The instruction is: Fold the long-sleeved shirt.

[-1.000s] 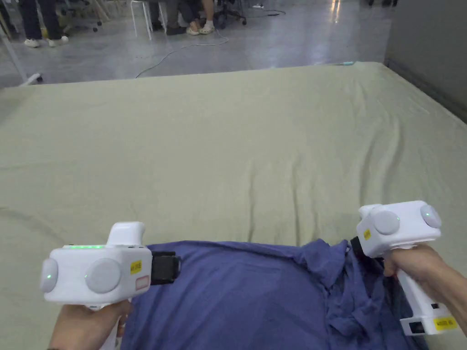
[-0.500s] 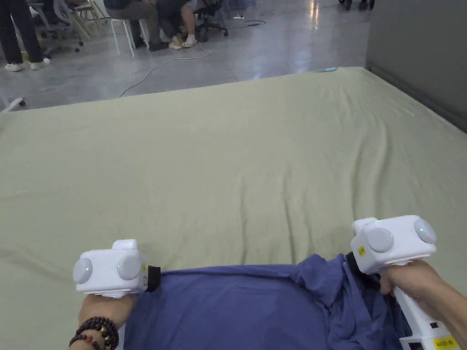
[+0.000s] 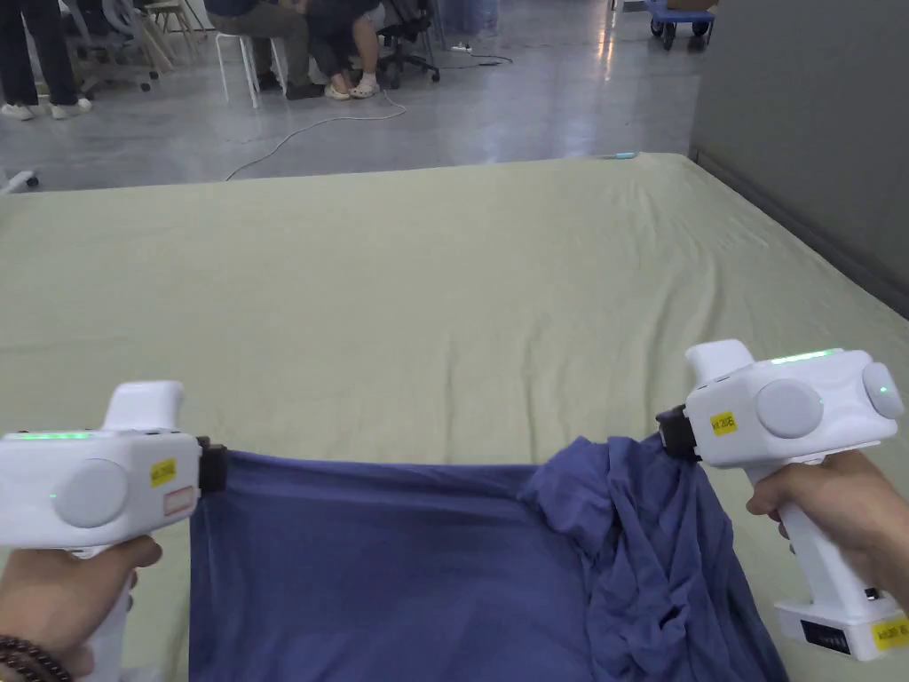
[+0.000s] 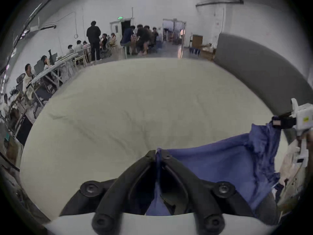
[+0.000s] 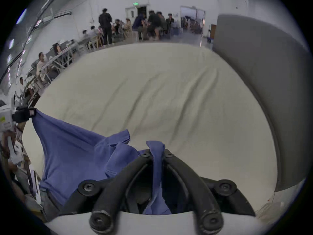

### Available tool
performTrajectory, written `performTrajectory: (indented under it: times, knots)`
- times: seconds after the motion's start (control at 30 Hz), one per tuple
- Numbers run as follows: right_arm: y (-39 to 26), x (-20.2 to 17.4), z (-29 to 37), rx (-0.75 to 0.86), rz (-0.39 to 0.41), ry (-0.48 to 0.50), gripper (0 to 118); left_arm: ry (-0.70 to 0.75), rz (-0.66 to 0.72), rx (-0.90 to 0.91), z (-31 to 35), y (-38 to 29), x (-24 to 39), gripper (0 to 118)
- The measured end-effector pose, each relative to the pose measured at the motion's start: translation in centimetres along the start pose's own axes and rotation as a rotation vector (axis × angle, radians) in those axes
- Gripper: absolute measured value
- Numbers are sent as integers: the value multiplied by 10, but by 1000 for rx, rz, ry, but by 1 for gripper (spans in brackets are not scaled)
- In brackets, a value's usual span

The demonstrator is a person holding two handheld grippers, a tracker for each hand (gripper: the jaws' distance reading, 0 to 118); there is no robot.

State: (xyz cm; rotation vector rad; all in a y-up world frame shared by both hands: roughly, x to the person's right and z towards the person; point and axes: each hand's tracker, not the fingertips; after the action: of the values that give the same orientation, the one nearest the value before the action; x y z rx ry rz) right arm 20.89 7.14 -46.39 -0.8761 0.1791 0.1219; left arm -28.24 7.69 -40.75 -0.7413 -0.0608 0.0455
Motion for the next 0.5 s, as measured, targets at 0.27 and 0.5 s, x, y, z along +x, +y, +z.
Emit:
performTrajectory:
  times: [0.27,0.5]
  knots:
    - [-75,-13,85,25,95,46,4,-52,-10,-62,83,-81,-17,1]
    - [-154,-9,76,-233,195,109,4,-103,40,-289,73,-158,-17,1]
